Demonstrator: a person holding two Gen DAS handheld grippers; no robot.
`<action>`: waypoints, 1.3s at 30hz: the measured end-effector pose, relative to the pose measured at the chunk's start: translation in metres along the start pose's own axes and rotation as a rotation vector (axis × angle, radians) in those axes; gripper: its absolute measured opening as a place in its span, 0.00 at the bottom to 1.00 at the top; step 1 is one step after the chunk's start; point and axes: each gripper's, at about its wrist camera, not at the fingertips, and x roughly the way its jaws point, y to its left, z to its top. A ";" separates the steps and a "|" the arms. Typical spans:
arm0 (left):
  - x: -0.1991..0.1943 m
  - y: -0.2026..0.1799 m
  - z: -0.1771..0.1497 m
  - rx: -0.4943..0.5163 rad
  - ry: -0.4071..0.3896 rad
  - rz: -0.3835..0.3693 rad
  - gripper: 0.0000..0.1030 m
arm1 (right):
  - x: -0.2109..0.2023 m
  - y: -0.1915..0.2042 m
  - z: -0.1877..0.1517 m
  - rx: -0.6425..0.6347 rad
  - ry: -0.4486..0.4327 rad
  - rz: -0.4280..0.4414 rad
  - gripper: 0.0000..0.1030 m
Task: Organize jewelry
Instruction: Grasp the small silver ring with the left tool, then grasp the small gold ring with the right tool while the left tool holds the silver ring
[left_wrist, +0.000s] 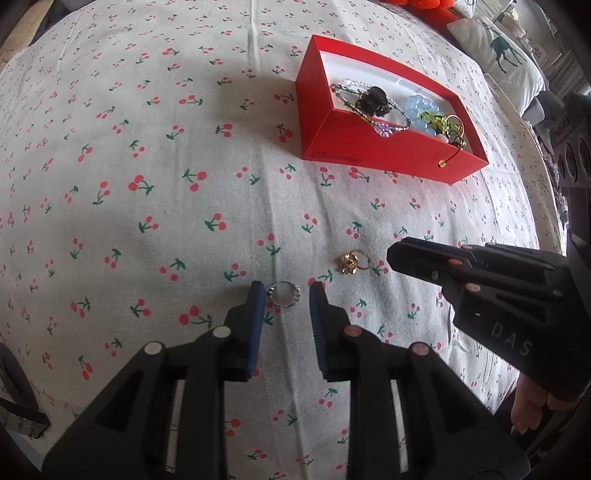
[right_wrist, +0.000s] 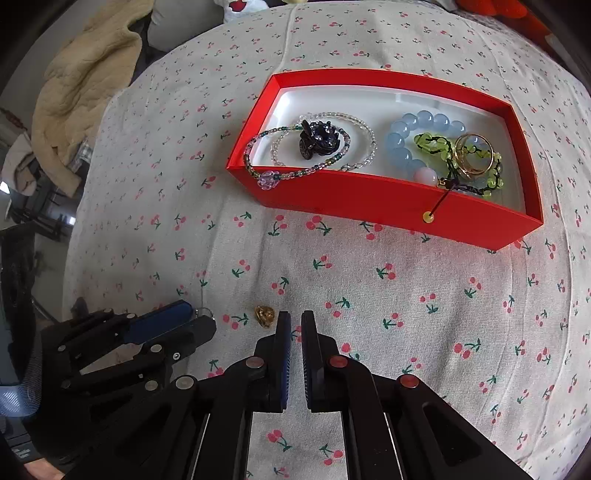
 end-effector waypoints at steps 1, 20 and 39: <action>0.002 -0.002 0.000 0.005 0.002 0.010 0.26 | -0.002 -0.003 -0.001 0.002 0.000 -0.001 0.06; -0.002 -0.012 -0.002 0.067 -0.014 0.118 0.20 | -0.001 -0.004 -0.002 0.015 0.050 0.039 0.14; -0.020 0.035 -0.003 0.006 -0.024 0.120 0.20 | 0.001 0.019 -0.001 -0.042 0.054 -0.018 0.23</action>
